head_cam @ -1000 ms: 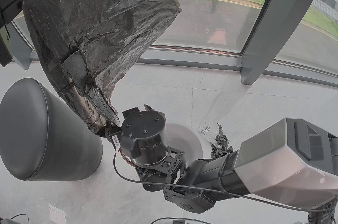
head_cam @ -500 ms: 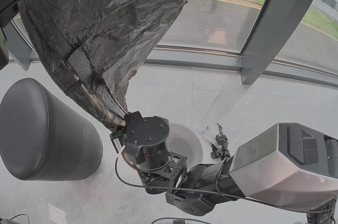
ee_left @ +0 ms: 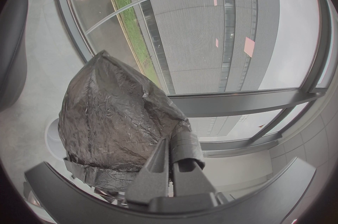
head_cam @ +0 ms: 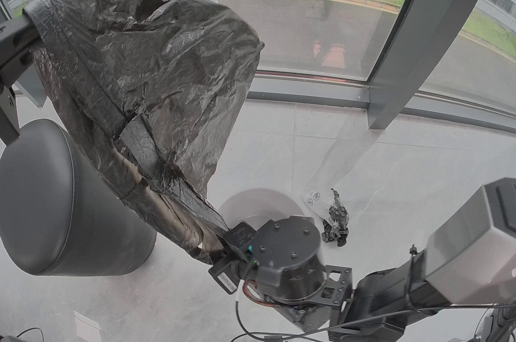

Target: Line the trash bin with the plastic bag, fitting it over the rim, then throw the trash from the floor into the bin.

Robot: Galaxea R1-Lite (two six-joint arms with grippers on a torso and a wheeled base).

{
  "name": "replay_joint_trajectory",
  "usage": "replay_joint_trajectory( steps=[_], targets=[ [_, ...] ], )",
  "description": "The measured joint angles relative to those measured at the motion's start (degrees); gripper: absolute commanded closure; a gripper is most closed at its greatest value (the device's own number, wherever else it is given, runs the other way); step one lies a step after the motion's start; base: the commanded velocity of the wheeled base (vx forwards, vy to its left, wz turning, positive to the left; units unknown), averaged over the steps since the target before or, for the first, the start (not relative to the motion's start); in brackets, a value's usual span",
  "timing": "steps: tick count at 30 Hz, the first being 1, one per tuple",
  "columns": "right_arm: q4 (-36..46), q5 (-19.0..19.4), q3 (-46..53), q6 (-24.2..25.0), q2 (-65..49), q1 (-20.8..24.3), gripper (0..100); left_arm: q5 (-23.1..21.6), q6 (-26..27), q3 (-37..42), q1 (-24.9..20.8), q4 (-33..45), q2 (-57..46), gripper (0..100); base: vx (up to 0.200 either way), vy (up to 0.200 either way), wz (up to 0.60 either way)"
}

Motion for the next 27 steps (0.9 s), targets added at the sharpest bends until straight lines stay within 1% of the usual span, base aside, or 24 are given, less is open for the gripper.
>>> replay_joint_trajectory(
  steps=[3,6,8,13,15,18,21,23,27],
  targets=[
    [0.0,2.3,4.3,0.5,-3.1,-0.2,100,-2.0,0.0,2.3,3.0,-0.1,-0.2,100,0.0,0.0,0.0],
    [0.1,3.8,7.3,3.0,-5.5,-0.3,100,-3.3,0.1,4.5,5.2,-0.4,-0.3,100,0.0,0.0,0.0],
    [0.1,5.6,8.9,4.6,-6.7,-0.3,100,-4.1,0.1,5.8,6.4,-1.3,-0.2,100,0.0,0.0,0.0],
    [0.1,8.6,11.8,7.7,-8.7,-0.1,100,-7.5,0.0,9.7,9.0,-5.9,0.1,100,0.0,0.0,0.0],
    [0.1,10.5,12.9,8.7,-9.3,-0.1,100,-8.9,0.0,11.3,9.9,-7.9,0.4,100,0.0,0.0,0.0],
    [0.1,15.0,15.0,10.8,-10.4,-0.1,100,-10.2,-0.1,13.5,10.9,-10.6,1.0,100,0.0,0.0,0.0],
    [0.7,20.8,17.7,12.9,-12.1,-0.1,100,-10.7,-0.3,14.9,11.6,-12.4,2.1,100,0.0,0.0,0.0],
    [2.1,24.3,19.5,14.1,-13.7,-0.1,100,-11.0,-0.4,15.5,11.9,-13.3,3.1,100,0.0,0.0,0.0],
    [5.2,30.1,22.2,16.6,-16.9,-0.6,100,-11.2,-0.6,16.3,12.2,-14.8,5.3,100,0.0,0.0,0.0]
  ],
)
